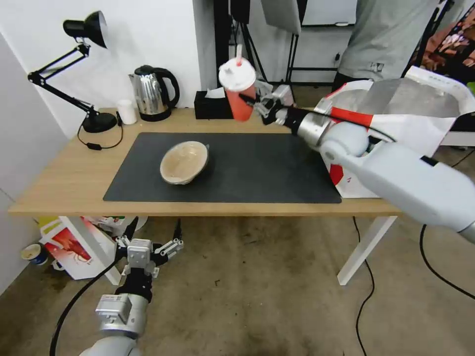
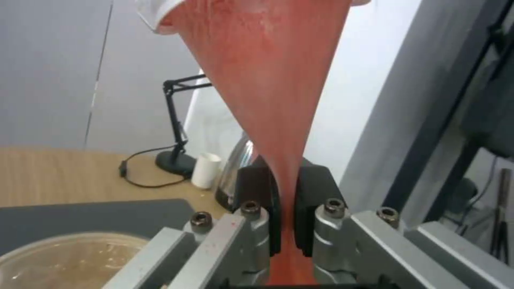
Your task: Pick up the trash from the table and place it into the takeout bag.
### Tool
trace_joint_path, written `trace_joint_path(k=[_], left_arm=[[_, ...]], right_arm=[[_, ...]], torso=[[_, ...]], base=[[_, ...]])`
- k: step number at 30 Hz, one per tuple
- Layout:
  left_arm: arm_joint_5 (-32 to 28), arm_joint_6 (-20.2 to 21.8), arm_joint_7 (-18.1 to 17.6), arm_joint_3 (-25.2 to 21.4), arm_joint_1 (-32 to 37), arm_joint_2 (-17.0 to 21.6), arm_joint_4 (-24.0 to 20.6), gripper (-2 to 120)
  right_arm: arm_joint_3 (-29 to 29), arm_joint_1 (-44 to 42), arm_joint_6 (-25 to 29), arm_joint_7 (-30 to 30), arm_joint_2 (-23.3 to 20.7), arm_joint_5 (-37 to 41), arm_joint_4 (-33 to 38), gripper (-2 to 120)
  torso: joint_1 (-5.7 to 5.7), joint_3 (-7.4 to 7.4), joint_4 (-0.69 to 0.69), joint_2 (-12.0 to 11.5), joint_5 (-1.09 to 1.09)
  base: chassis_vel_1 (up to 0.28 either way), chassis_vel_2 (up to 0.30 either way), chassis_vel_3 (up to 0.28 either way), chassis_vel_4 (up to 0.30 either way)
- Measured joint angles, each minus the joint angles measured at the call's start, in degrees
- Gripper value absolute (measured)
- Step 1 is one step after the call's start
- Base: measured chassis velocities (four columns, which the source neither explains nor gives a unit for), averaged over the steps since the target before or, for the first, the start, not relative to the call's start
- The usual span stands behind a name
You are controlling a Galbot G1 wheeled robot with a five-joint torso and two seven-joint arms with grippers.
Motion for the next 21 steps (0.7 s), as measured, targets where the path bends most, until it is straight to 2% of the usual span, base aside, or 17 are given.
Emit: trace_joint_path(k=[6, 21], left_arm=[[0.0, 0.0, 0.0, 0.0, 0.0, 0.0, 0.0, 100], [0.0, 0.0, 0.0, 0.0, 0.0, 0.0, 0.0, 100]], right_arm=[[3.9, -0.7, -0.4, -1.4, -3.0, 0.0, 0.5, 3], [11.3, -2.6, -0.5, -3.4, -5.7, 0.4, -0.8, 3]], torso=[[0.00, 0.00, 0.00, 0.0, 0.00], [0.00, 0.00, 0.00, 0.0, 0.00]], base=[[0.000, 0.000, 0.000, 0.000], [0.000, 0.000, 0.000, 0.000]])
